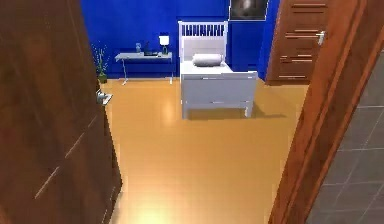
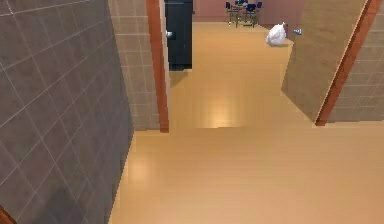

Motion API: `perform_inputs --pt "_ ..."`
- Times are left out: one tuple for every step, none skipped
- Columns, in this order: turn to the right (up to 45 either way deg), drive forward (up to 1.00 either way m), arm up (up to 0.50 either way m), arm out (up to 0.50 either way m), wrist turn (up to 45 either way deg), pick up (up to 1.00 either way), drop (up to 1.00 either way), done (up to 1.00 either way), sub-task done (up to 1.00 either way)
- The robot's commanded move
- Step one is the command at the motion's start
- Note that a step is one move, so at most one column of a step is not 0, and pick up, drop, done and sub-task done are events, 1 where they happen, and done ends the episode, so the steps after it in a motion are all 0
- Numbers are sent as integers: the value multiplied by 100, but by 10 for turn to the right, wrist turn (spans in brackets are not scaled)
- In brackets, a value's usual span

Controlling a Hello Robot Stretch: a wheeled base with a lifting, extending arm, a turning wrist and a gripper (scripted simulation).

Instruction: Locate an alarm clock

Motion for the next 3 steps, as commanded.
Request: perform_inputs --pt "-60 0 0 0 0 0 0 0 0" --pt "0 60 0 0 0 0 0 0 0" --pt "450 0 0 0 0 0 0 0 0"
